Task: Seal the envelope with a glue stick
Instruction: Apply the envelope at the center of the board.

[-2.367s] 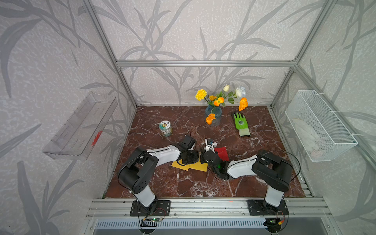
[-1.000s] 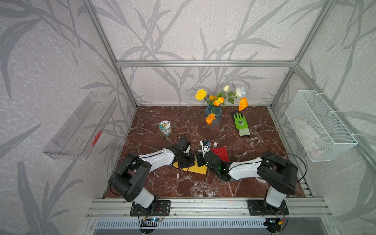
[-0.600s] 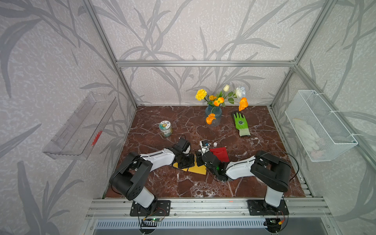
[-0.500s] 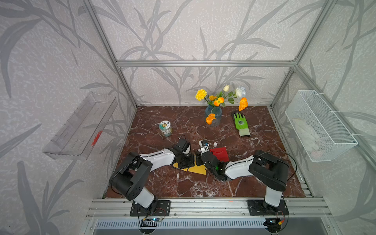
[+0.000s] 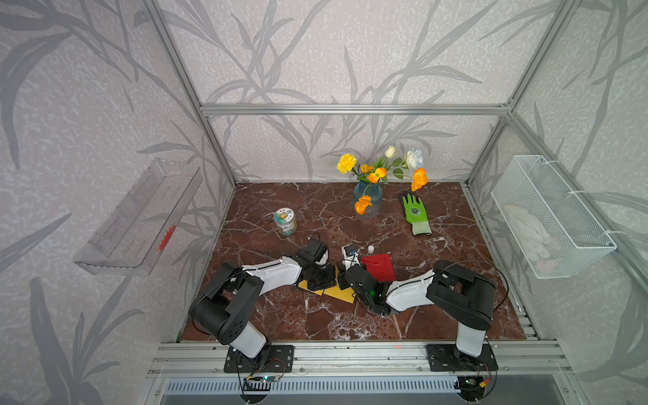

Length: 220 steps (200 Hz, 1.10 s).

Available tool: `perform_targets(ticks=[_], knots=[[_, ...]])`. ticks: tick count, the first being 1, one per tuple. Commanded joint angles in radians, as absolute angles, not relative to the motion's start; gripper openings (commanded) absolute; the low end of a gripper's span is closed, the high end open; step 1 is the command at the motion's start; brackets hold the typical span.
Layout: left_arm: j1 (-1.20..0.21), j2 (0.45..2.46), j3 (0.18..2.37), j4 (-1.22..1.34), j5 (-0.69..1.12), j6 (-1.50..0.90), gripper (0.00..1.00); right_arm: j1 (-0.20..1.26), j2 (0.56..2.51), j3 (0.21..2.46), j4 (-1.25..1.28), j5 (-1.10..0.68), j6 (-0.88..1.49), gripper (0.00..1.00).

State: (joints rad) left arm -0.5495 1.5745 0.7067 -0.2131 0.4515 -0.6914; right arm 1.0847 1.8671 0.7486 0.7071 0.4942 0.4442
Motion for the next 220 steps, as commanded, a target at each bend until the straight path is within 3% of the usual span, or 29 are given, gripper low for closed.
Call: perform_targets(ticks=[1, 109, 174, 220], knots=[[-0.549, 1.634, 0.666, -0.267, 0.377, -0.69, 0.02, 1.106, 1.836, 0.738, 0.647, 0.533, 0.383, 0.0], [-0.549, 1.643, 0.651, -0.252, 0.385, -0.699, 0.02, 1.111, 1.755, 0.699, 0.572, 0.574, 0.341, 0.0], [-0.548, 1.649, 0.655, -0.247, 0.387, -0.704, 0.02, 1.11, 1.665, 0.741, 0.53, 0.479, 0.364, 0.0], [-0.548, 1.648, 0.655, -0.244, 0.39, -0.707, 0.02, 1.11, 1.736, 0.727, 0.538, 0.456, 0.445, 0.0]])
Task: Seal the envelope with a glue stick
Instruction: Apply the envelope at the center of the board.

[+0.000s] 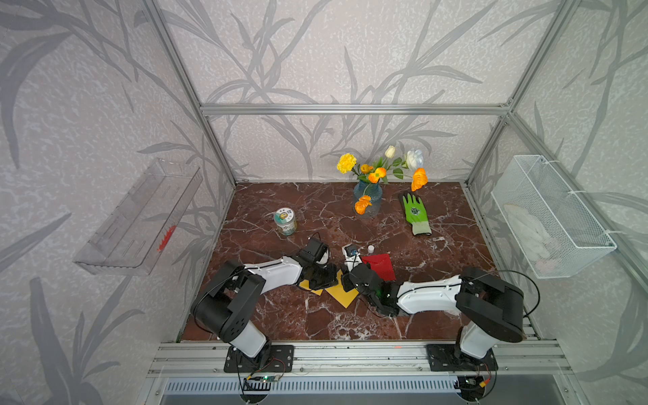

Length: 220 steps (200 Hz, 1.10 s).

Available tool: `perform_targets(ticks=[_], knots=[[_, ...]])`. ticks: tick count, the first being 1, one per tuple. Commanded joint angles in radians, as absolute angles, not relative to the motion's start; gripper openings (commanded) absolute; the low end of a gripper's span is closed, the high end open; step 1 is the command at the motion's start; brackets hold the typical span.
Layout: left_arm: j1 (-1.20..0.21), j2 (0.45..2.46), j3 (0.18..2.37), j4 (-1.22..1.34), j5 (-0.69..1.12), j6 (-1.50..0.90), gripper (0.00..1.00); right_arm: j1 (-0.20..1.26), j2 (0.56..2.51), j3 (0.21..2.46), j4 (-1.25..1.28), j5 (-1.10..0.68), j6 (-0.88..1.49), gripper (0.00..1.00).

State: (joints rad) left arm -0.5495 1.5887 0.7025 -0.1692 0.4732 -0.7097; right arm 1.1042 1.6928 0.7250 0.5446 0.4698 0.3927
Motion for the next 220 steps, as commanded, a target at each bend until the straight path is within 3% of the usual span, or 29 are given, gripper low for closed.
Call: perform_targets(ticks=[1, 153, 220], knots=[[-0.549, 1.649, 0.655, -0.244, 0.39, -0.707, 0.02, 1.11, 1.738, 0.727, 0.54, 0.456, 0.446, 0.0], [-0.548, 1.652, 0.649, -0.255, 0.382, -0.712, 0.02, 1.112, 1.775, 0.678, 0.499, 0.645, 0.367, 0.0], [-0.549, 1.654, 0.652, -0.256, 0.382, -0.714, 0.02, 1.111, 1.659, 0.684, 0.495, 0.579, 0.349, 0.0]])
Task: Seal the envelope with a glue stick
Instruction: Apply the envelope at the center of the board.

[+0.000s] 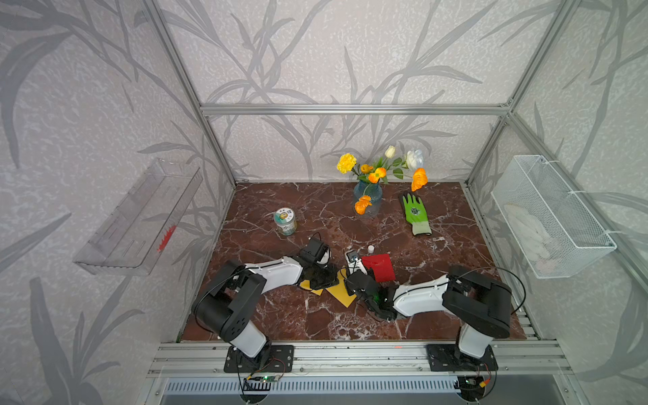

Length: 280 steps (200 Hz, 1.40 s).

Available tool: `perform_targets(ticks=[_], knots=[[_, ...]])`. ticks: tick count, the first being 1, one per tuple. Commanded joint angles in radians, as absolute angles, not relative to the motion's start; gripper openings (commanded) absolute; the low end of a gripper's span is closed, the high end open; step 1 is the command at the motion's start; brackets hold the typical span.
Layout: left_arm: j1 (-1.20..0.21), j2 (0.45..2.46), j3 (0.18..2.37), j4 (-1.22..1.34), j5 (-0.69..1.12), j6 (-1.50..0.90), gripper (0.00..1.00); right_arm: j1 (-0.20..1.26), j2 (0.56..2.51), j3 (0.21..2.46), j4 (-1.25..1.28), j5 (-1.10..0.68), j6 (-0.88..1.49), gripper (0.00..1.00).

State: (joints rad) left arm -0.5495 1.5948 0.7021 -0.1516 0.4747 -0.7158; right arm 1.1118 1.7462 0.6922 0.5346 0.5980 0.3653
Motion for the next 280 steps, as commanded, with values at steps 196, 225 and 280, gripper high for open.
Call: perform_targets(ticks=[196, 225, 280], knots=[[-0.549, 1.662, 0.669, -0.264, 0.385, -0.709, 0.02, 1.117, 1.764, 0.637, 0.492, 0.613, 0.424, 0.0], [-0.548, 1.667, 0.672, -0.265, 0.385, -0.709, 0.02, 1.117, 1.764, 0.629, 0.475, 0.642, 0.417, 0.0], [-0.547, 1.672, 0.678, -0.273, 0.385, -0.706, 0.02, 1.116, 1.713, 0.634, 0.459, 0.628, 0.394, 0.0]])
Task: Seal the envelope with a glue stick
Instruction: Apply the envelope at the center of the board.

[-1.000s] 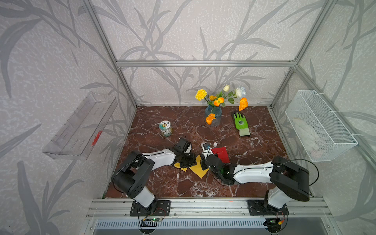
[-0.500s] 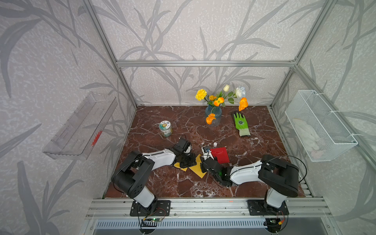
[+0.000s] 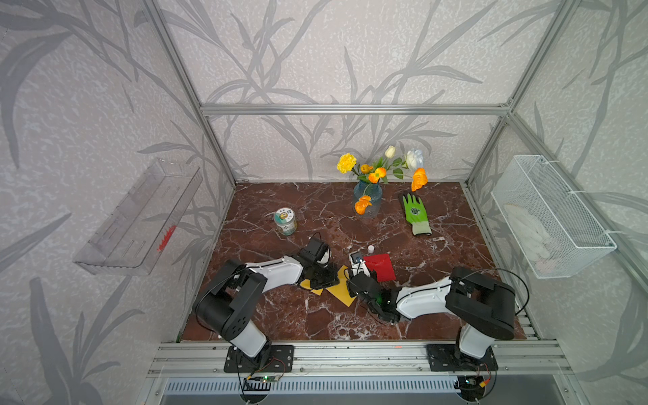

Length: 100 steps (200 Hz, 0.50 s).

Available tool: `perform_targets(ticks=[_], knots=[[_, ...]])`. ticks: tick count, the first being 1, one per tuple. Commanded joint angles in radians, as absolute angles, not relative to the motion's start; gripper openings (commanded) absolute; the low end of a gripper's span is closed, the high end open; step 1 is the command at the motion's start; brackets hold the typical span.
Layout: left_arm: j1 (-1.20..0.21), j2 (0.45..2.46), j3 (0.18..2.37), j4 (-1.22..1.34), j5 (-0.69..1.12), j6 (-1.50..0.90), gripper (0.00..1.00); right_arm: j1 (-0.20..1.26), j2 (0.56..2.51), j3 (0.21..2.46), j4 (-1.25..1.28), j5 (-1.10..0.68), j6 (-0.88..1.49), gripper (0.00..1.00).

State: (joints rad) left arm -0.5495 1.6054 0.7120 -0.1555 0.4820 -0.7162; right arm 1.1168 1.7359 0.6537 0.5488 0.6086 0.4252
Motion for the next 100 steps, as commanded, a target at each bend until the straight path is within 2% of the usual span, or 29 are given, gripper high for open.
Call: perform_targets(ticks=[1, 48, 100], knots=[[-0.547, 1.672, 0.678, -0.273, 0.385, -0.706, 0.02, 1.116, 1.699, 0.635, 0.459, 0.626, 0.394, 0.0], [-0.549, 1.665, 0.684, -0.284, 0.379, -0.706, 0.02, 1.116, 1.54, 0.65, 0.451, 0.526, 0.393, 0.0], [-0.548, 1.638, 0.708, -0.301, 0.398, -0.711, 0.06, 1.056, 1.351, 0.607, 0.37, 0.509, 0.469, 0.0]])
